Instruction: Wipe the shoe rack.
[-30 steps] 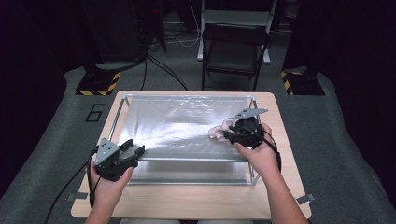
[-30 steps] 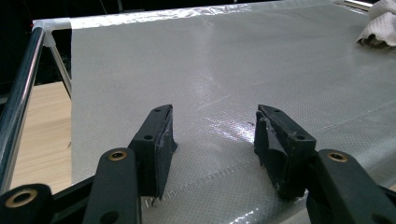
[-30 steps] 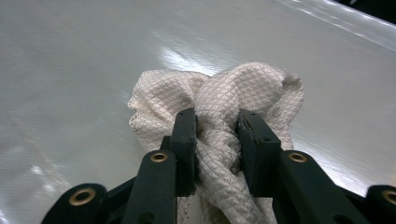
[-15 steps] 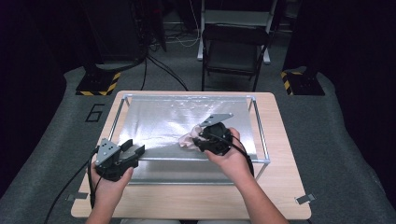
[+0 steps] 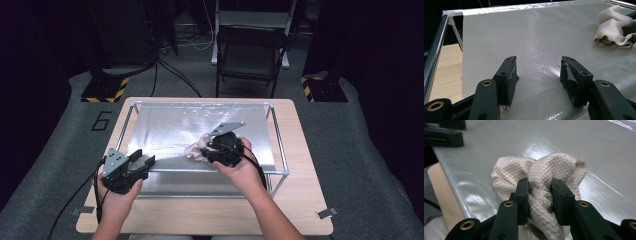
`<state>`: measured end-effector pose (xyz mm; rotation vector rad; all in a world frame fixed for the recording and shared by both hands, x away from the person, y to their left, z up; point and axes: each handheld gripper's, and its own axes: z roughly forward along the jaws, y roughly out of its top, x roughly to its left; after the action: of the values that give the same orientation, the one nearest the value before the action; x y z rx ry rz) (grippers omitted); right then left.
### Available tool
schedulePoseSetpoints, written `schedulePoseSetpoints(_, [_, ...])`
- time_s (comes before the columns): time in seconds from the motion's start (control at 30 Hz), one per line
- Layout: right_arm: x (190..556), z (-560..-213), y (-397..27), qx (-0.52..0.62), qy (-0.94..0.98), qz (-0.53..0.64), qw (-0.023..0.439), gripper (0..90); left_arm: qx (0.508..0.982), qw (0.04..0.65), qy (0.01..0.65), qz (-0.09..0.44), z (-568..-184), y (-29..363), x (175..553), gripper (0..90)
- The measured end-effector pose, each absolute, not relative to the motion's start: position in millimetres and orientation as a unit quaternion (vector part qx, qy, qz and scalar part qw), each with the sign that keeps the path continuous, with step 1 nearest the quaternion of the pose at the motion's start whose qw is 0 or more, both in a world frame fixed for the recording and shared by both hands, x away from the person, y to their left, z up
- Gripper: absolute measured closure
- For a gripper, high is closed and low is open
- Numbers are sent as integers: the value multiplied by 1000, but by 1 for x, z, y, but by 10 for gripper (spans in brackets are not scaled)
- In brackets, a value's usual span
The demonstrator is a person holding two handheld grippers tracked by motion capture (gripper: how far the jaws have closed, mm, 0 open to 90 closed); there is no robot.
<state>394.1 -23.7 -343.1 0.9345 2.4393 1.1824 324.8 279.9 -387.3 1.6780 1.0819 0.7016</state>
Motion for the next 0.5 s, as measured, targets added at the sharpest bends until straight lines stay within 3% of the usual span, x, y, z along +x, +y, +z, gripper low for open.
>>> schedulePoseSetpoints(0.3, [390, -342, -74, 360, 826, 401, 163, 683, 692, 492, 444, 287, -387, 279, 327, 471])
schedulePoseSetpoints(0.5, [397, -343, -85, 381, 816, 400, 169, 683, 691, 491, 443, 290, -387, 274, 335, 471])
